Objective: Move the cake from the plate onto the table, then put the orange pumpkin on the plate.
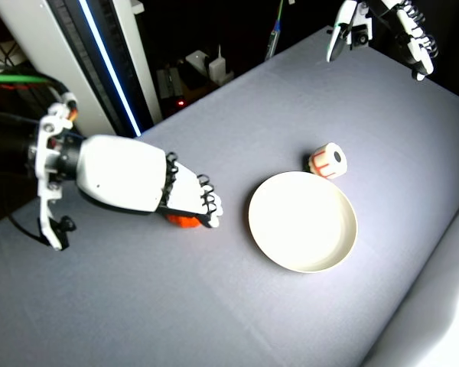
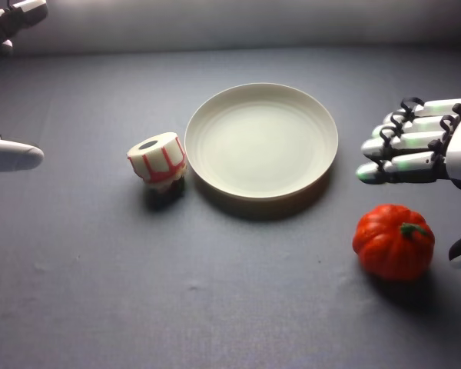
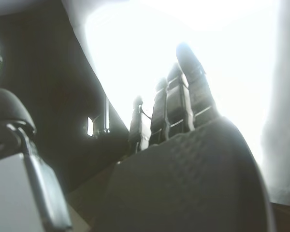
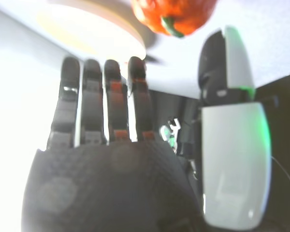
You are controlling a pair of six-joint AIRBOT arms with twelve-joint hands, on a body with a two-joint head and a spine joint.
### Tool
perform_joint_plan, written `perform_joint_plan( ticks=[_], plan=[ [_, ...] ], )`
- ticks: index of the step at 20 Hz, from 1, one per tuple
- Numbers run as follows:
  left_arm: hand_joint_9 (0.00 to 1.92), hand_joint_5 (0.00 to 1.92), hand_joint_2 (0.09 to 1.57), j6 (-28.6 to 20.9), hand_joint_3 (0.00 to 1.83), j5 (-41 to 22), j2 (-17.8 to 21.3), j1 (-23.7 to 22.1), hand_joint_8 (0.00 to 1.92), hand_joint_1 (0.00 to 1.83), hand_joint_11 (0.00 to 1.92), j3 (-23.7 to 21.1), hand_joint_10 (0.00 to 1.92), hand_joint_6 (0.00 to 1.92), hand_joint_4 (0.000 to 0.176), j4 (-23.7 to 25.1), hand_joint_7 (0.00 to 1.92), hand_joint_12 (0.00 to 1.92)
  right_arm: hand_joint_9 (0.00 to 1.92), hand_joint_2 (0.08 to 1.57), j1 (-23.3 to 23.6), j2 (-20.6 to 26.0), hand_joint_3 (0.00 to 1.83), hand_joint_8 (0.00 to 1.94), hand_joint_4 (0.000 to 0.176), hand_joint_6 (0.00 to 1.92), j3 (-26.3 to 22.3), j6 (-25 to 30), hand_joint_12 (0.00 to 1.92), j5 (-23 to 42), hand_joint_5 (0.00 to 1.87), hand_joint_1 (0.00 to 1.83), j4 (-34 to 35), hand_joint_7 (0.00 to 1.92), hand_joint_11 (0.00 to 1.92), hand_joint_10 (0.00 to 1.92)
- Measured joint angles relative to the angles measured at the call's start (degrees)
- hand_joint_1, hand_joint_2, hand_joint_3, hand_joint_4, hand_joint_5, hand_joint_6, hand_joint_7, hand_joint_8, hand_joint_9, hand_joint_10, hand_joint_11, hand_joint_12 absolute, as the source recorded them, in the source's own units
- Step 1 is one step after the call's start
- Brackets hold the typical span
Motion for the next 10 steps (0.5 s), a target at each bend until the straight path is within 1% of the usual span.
perform_joint_plan(
  ticks=[1,2,3,5,6,7,8,9,10],
  plan=[
    [0.09,0.07,0.85,0.0,0.00,0.0,0.0,0.0,0.00,0.89,0.00,-0.1,0.00,0.00,0.176,-0.1,0.05,0.64,0.03,0.89,0.0,-0.2,0.00,0.00,0.042,0.00,0.0,0.0,0.38,0.0,0.10,0.84,0.0,0.00,0.00,0.00],
    [0.09,0.07,0.84,0.0,0.00,0.0,0.0,0.0,0.00,0.90,0.00,-0.2,0.00,0.00,0.176,0.1,0.05,0.61,0.03,0.88,0.0,-0.5,0.00,0.00,0.049,0.00,0.2,0.0,0.40,0.0,0.10,0.83,-0.1,0.00,0.00,0.00],
    [0.10,0.08,0.84,0.0,0.00,0.0,0.0,0.0,0.00,0.90,0.00,-0.2,0.00,0.00,0.174,0.4,0.06,0.66,0.03,0.88,0.0,-0.7,0.00,0.00,0.047,0.00,0.2,0.0,0.43,-0.1,0.10,0.80,-0.1,0.00,0.00,0.00],
    [0.09,0.09,0.84,0.0,0.00,0.0,0.0,0.0,0.00,0.90,0.00,-0.3,0.00,0.00,0.176,0.2,0.05,0.66,0.01,0.88,0.0,-0.7,0.00,0.00,0.068,0.00,0.2,0.0,0.35,-0.1,0.09,0.77,0.0,0.00,0.00,0.00],
    [0.08,0.09,0.84,0.0,0.00,0.1,0.0,0.0,0.00,0.91,0.00,-0.3,0.00,0.00,0.174,0.2,0.04,0.68,0.01,0.88,0.0,-1.1,0.00,0.00,0.066,0.00,0.5,0.0,0.34,-0.2,0.09,0.75,-0.1,0.00,0.00,0.00],
    [0.09,0.10,0.84,0.0,0.00,0.1,0.0,0.0,0.00,0.92,0.00,-0.3,0.00,0.01,0.160,0.3,0.04,0.69,0.00,0.90,0.0,-1.6,0.00,0.00,0.062,0.00,0.8,0.0,0.32,-0.4,0.09,0.76,-0.1,0.00,0.00,0.00],
    [0.11,0.10,0.83,0.0,0.00,0.0,0.0,0.0,0.00,0.92,0.00,-0.3,0.01,0.00,0.172,0.4,0.05,0.71,0.00,0.92,0.0,-2.1,0.01,0.00,0.046,0.00,1.2,0.0,0.31,-0.6,0.09,0.73,-0.1,0.00,0.00,0.00],
    [0.10,0.12,0.84,0.0,0.00,0.1,0.0,0.0,0.01,0.92,0.00,-0.3,0.01,0.01,0.164,0.4,0.08,0.61,0.00,0.94,0.0,-2.8,0.01,0.00,0.005,0.00,1.6,0.0,0.27,-1.0,0.11,0.74,-0.1,0.00,0.00,0.00],
    [0.09,0.11,0.85,0.0,0.00,0.1,0.0,0.0,0.00,0.92,0.00,-0.3,0.00,0.00,0.156,0.4,0.08,0.56,0.00,0.95,-0.1,-3.0,0.01,0.00,0.007,0.00,1.8,0.0,0.29,-1.3,0.11,0.73,-0.1,0.00,0.00,0.00]
  ],
)
